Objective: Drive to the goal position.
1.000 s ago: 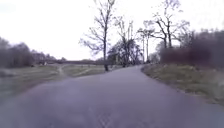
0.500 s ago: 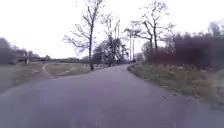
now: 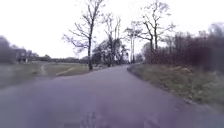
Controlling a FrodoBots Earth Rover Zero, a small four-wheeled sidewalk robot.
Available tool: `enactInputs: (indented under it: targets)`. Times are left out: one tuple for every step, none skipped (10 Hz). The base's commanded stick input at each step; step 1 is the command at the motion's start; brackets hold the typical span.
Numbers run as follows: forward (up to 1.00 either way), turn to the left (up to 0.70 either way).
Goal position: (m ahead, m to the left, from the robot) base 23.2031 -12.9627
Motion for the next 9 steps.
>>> enactInputs:
  targets:
    - [1.00,0.00]
    - [1.00,0.00]
    - [1.00,0.00]
    - [1.00,0.00]
    - [1.00,0.00]
    - [1.00,0.00]
    - [1.00,0.00]
    - [1.00,0.00]
    - [1.00,0.00]
